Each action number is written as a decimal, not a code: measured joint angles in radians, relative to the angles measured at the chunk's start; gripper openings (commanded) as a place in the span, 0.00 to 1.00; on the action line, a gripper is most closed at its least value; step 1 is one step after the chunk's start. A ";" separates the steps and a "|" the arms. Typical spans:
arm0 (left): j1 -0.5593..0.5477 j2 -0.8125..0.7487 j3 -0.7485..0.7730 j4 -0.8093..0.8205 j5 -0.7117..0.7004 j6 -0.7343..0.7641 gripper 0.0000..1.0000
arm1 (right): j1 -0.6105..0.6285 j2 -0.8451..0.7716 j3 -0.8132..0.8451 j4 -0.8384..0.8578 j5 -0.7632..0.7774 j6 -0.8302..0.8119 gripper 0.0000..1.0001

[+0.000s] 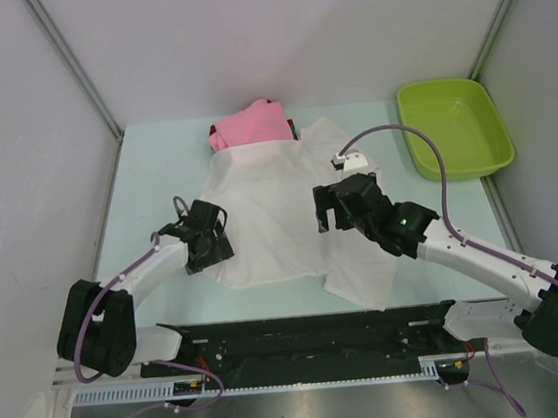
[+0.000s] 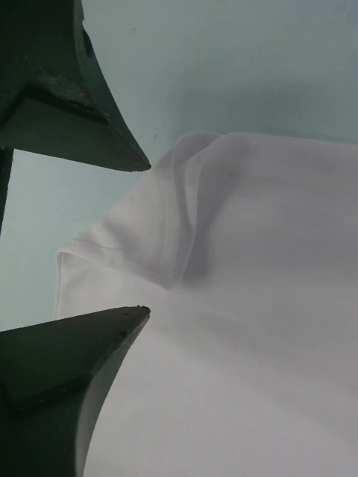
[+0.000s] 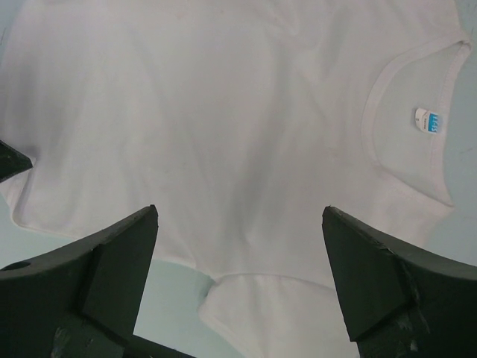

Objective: Fold and stack the t-shirts
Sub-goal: Fold the tshirt

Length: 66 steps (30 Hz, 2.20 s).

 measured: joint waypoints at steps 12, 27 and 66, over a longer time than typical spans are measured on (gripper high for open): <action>-0.034 0.082 -0.028 0.066 -0.017 -0.011 0.39 | 0.007 -0.009 -0.033 0.015 0.002 0.008 0.96; -0.035 -0.031 -0.029 0.015 -0.035 -0.022 0.21 | 0.022 -0.015 -0.058 0.022 0.001 0.008 0.95; -0.079 -0.071 -0.064 -0.043 -0.073 -0.163 0.45 | 0.063 -0.032 -0.130 -0.051 0.035 0.057 0.98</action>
